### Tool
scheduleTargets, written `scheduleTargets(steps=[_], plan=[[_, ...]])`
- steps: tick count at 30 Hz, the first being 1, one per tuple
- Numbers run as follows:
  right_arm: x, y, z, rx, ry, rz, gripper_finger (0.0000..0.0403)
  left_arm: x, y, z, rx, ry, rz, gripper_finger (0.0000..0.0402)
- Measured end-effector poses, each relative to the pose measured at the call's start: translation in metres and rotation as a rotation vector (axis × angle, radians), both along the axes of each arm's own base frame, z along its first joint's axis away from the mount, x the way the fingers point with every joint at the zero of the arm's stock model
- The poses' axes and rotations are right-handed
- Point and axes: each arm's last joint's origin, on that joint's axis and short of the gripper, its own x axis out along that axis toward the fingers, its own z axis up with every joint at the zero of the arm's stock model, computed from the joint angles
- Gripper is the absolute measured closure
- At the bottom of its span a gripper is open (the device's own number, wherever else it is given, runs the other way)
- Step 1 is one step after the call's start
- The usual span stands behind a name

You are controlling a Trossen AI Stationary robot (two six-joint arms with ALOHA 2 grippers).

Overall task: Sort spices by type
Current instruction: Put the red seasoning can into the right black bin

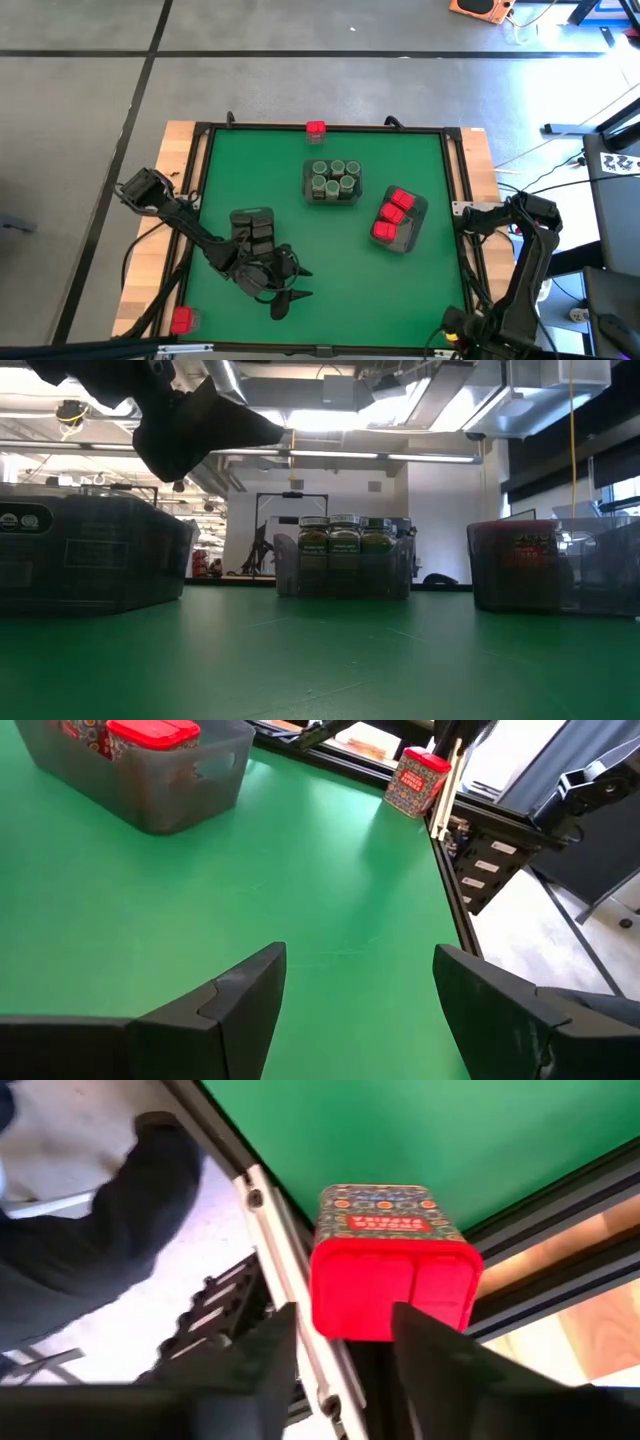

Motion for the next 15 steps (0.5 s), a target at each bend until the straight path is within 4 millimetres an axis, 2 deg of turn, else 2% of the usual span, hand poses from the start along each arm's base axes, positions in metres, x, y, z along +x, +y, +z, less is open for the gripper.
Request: scheduleTargets(steps=[4, 7, 12, 15], plan=[[0.0, -0.001, -0.0037, -0.03, 0.019, 0.012, 0.0306, 0.0, -0.0001, 0.0001, 0.009, -0.002, -0.004, 0.0151], [0.0008, -0.0032, -0.0043, -0.039, 0.057, 0.014, 0.0344, 0.0, -0.0001, 0.0001, 0.009, -0.001, -0.004, 0.0151], [-0.0011, -0.0024, -0.005, -0.016, 0.101, 0.052, 0.0389, -0.0012, -0.0019, 0.0, 0.013, -0.001, -0.011, 0.0151], [-0.0006, -0.0029, -0.0097, -0.008, 0.106, 0.056, 0.0398, -0.0012, -0.0019, 0.0, 0.018, -0.001, -0.014, 0.0151]])
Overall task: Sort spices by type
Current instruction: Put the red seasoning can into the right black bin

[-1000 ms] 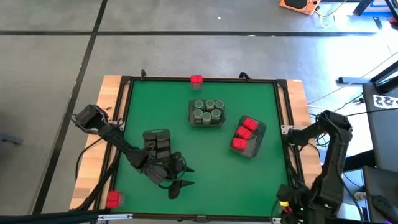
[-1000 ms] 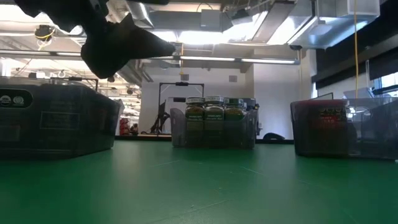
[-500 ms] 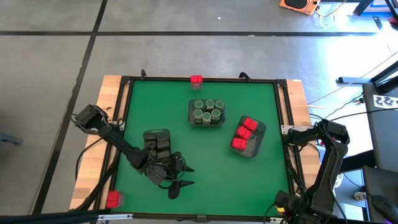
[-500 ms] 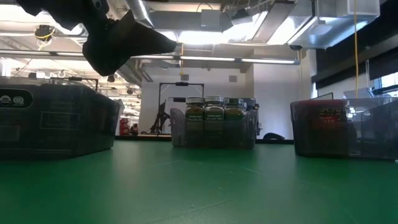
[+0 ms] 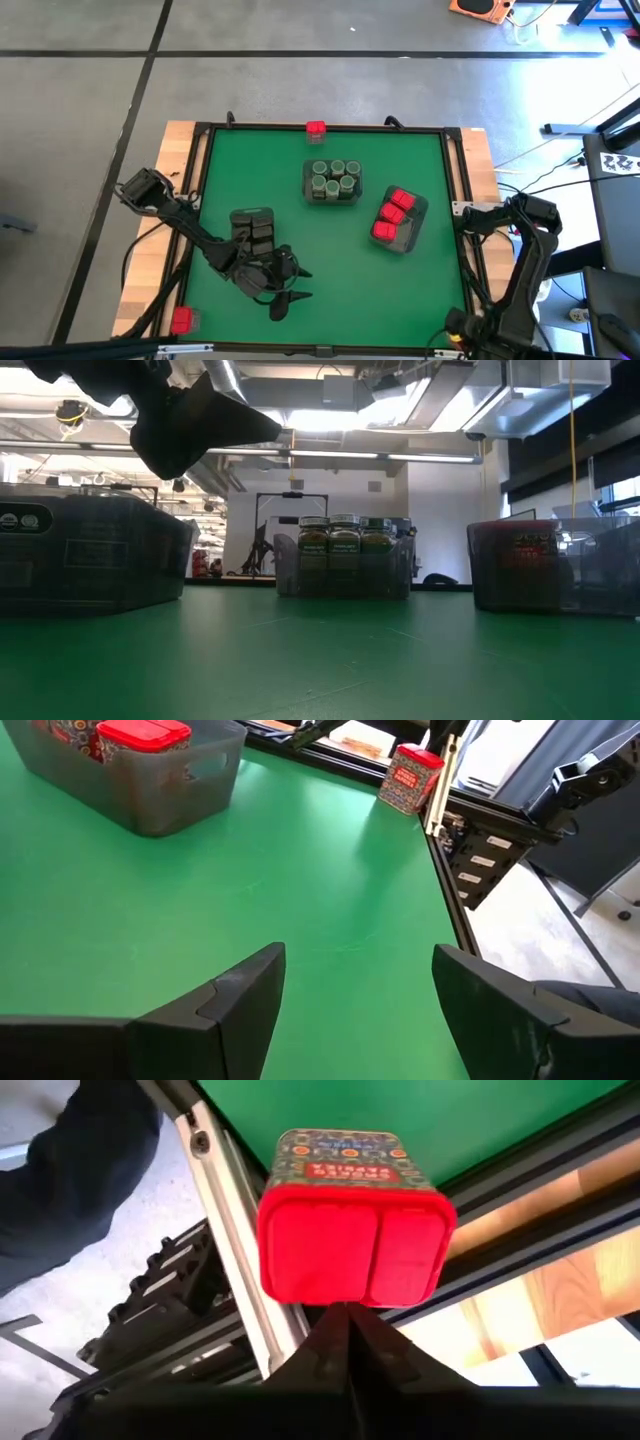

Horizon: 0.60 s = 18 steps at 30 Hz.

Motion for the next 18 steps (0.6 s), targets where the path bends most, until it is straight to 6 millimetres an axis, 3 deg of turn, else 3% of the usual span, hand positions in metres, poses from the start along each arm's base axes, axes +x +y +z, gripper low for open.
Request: scheduleTargets(steps=[8, 18], plan=[[-0.001, -0.005, -0.014, -0.019, 0.007, 0.005, 0.0383, 0.0, 0.0, 0.0, 0.003, 0.0, -0.001, 0.0151], [0.003, -0.007, -0.015, -0.037, -0.053, 0.01, 0.0388, 0.0, 0.0, 0.0, 0.003, 0.0, -0.001, 0.0151]])
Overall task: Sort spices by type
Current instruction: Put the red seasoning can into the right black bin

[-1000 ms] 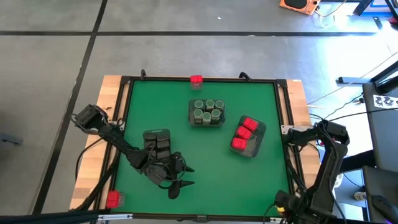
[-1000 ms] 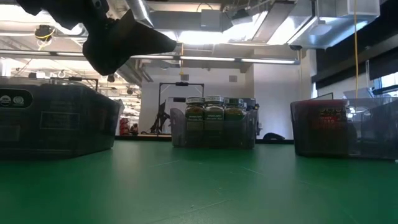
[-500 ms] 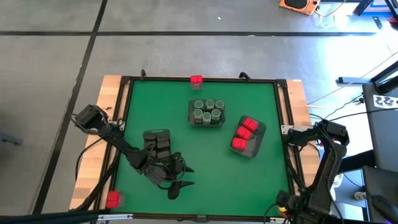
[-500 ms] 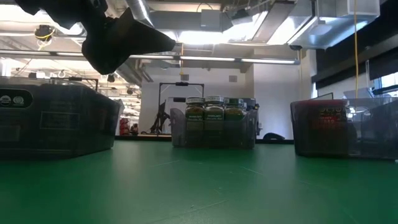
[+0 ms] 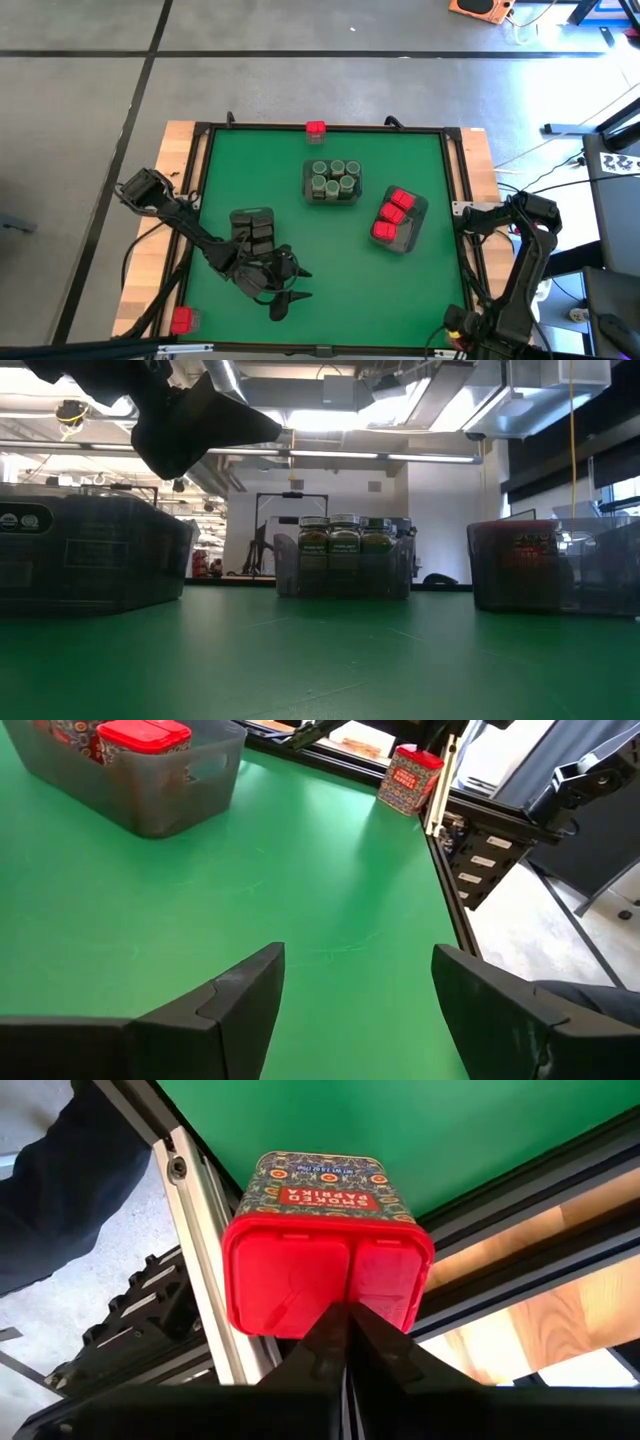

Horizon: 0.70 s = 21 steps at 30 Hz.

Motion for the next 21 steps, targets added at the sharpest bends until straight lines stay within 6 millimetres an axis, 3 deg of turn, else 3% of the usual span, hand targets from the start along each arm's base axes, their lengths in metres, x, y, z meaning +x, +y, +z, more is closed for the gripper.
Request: scheduleTargets(steps=[21], plan=[[0.022, -0.007, 0.005, -0.047, -0.106, -0.05, 0.0388, 0.0, 0.001, 0.0, -0.001, -0.001, 0.002, 0.0151]])
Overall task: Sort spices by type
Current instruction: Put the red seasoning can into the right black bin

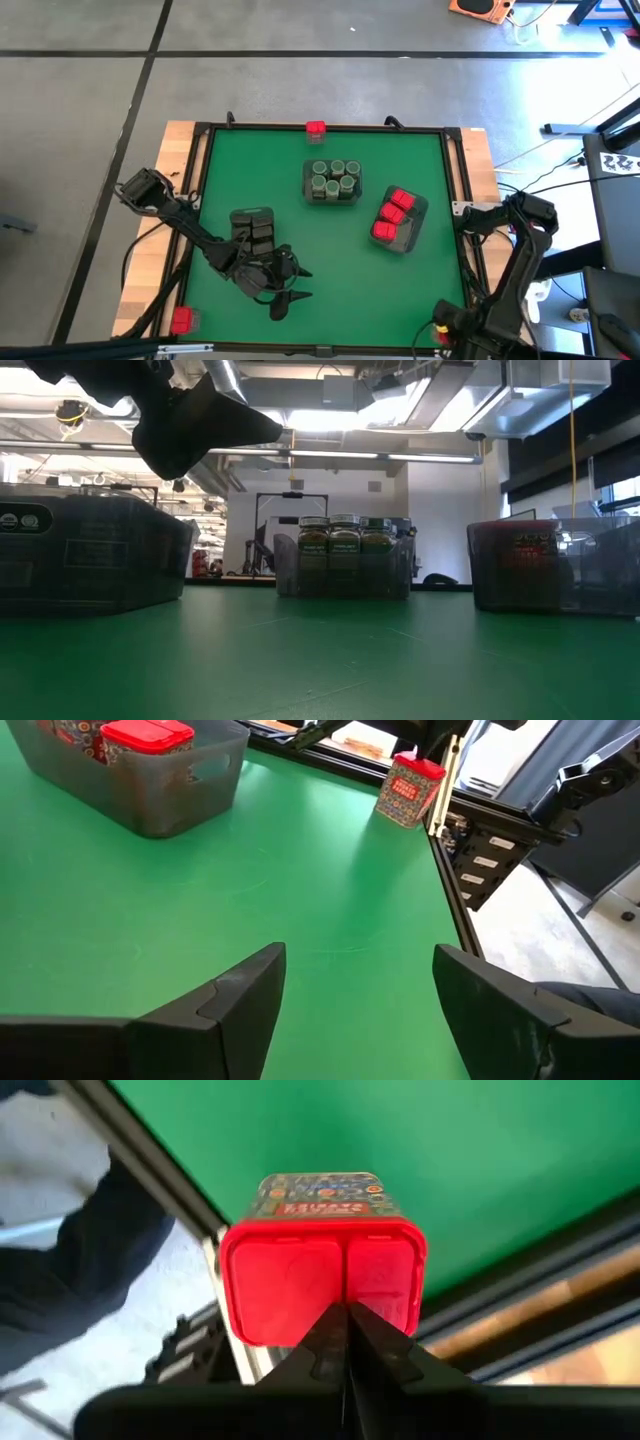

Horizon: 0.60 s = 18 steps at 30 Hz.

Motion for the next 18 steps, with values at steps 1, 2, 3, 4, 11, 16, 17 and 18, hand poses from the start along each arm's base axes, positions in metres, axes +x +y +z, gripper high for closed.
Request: scheduleTargets(steps=[1, 2, 3, 4, 11, 16, 17, 18], plan=[[0.002, -0.002, 0.0, -0.011, -0.013, -0.001, 0.0388, 0.0, 0.0, 0.0, 0.0, 0.0, 0.0, 0.0151], [0.005, -0.004, 0.0, -0.022, -0.026, 0.001, 0.0388, 0.0, 0.0, 0.0, -0.001, -0.001, 0.0, 0.0151], [0.009, -0.006, 0.0, -0.03, -0.036, 0.0, 0.0388, 0.0, 0.0, 0.0, -0.001, -0.001, 0.0, 0.0151], [0.013, -0.008, 0.0, -0.035, -0.044, 0.006, 0.0388, 0.0, 0.0, 0.0, -0.001, -0.001, 0.0, 0.0151], [0.04, -0.025, 0.0, -0.11, -0.137, 0.024, 0.0388, 0.0, 0.0, 0.0, -0.001, -0.001, 0.0, 0.0151], [0.056, -0.038, 0.0, -0.175, -0.2, 0.048, 0.0388, 0.0, 0.0, 0.0, 0.002, -0.001, -0.001, 0.0151], [0.058, -0.039, 0.0, -0.177, -0.2, 0.055, 0.0388, 0.0, 0.0, 0.0, 0.002, -0.001, -0.002, 0.0151], [0.058, -0.04, 0.001, -0.174, -0.196, 0.057, 0.0388, 0.0, 0.0, 0.0, 0.003, -0.001, -0.002, 0.0151]])
